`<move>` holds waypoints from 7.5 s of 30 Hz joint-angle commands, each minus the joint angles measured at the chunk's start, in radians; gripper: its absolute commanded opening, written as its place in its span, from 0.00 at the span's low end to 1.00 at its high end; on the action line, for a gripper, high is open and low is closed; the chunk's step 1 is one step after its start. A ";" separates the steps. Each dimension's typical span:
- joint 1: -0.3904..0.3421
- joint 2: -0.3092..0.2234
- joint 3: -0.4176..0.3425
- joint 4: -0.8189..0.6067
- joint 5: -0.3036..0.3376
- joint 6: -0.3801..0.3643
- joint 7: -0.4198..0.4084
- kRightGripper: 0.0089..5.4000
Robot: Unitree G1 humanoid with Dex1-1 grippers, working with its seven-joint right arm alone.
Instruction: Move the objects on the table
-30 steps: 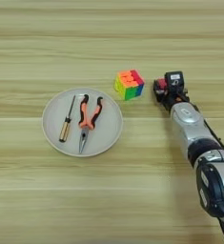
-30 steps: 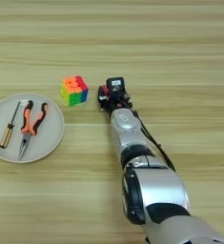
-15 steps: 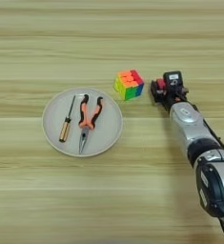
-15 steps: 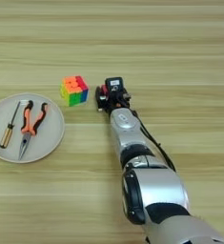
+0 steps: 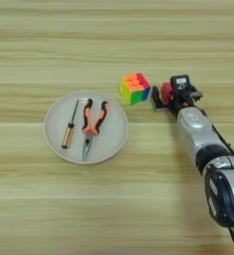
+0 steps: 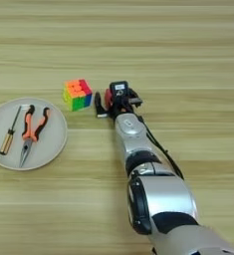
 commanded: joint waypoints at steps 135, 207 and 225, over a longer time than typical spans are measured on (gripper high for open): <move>0.284 0.100 0.398 -1.232 0.089 0.934 0.470 1.00; 0.220 0.158 0.517 -1.018 0.026 0.928 0.462 0.85; 0.201 0.165 0.470 -0.946 0.019 0.877 0.452 0.51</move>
